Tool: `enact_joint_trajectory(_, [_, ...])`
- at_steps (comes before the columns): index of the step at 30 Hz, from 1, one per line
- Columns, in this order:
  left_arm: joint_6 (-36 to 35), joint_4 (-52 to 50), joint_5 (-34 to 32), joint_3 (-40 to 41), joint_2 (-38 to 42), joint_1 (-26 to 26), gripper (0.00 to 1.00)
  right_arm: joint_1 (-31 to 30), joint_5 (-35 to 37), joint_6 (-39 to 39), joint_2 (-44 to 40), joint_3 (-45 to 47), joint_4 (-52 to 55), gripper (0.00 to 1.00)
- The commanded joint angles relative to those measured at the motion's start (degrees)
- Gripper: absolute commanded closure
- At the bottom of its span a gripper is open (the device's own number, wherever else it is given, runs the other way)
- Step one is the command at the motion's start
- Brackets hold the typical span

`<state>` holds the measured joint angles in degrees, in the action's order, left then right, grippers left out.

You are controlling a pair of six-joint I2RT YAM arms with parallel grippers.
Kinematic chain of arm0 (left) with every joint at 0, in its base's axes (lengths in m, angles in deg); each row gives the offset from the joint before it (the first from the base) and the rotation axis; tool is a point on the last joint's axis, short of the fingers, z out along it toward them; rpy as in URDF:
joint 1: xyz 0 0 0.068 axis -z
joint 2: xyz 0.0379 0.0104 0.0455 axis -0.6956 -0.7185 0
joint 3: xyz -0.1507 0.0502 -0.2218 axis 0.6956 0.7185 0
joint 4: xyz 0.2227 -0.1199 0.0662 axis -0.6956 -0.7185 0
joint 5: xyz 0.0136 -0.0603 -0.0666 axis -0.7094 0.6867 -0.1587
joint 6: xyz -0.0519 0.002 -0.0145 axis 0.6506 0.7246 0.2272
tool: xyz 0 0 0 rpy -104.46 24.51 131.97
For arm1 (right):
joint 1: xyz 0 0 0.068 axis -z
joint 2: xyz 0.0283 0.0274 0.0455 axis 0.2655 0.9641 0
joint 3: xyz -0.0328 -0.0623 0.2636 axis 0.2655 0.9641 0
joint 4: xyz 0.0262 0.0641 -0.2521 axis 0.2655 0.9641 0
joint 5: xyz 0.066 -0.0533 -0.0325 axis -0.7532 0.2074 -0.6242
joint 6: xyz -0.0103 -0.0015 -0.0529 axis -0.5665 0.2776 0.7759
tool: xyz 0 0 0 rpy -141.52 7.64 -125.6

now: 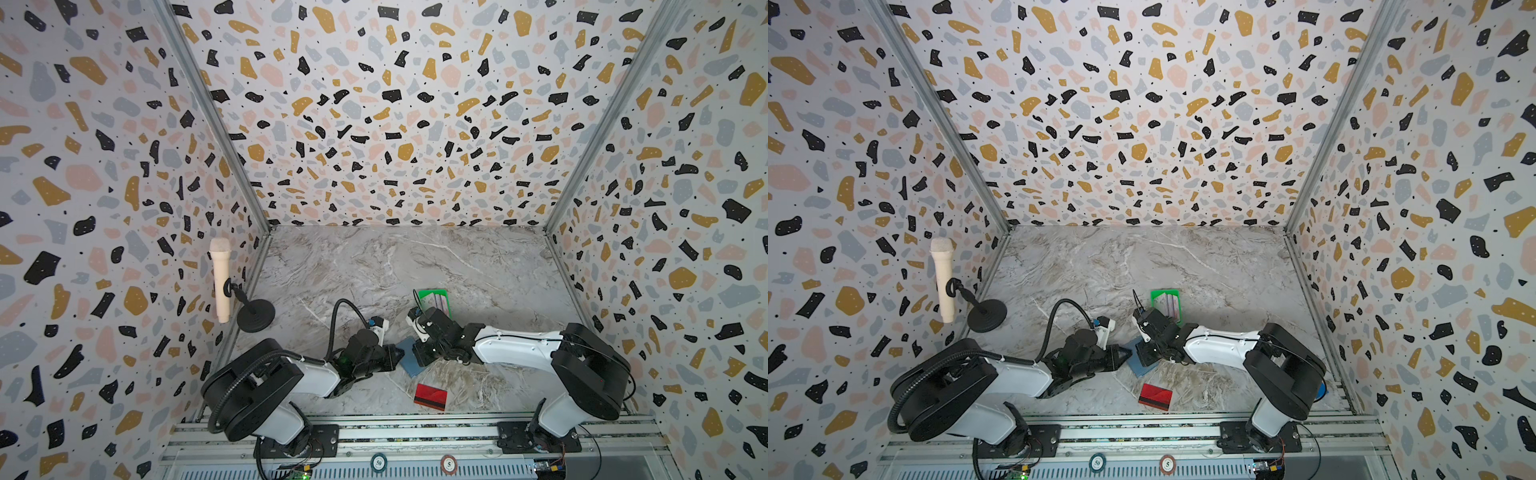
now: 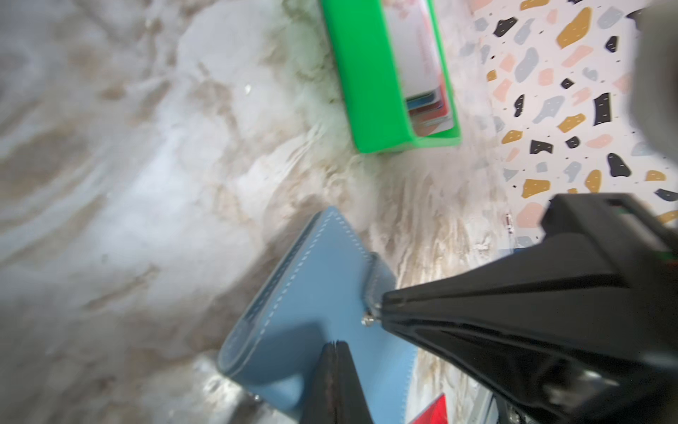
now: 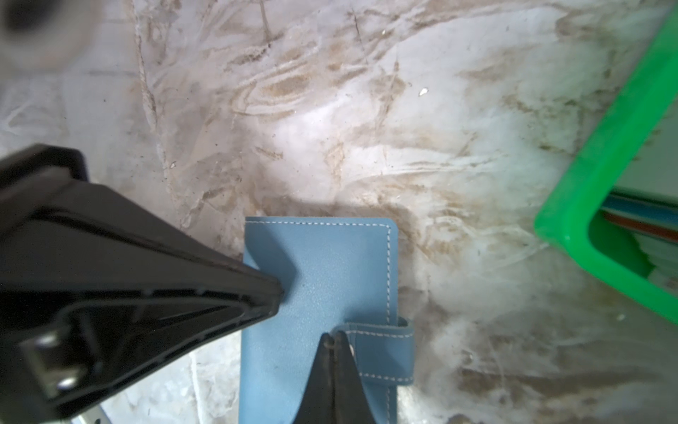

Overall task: Insert credit cards into a card holder
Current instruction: Close the button on the card holder.

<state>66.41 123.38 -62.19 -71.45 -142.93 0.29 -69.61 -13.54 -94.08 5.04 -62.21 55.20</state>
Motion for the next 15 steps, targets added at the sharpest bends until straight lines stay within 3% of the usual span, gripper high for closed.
enact_joint_trajectory(1, [-0.73, 1.35, -0.02, 0.81, -1.71, -0.10, 1.00, -0.03, -1.93, -0.76, -0.49, 1.18, 4.02, 1.00])
enact_joint_trajectory(15, [-0.53, 2.95, 0.61, 0.81, -4.23, -0.08, 1.00, -1.15, -3.36, 0.11, 1.17, -1.28, 4.84, 1.00])
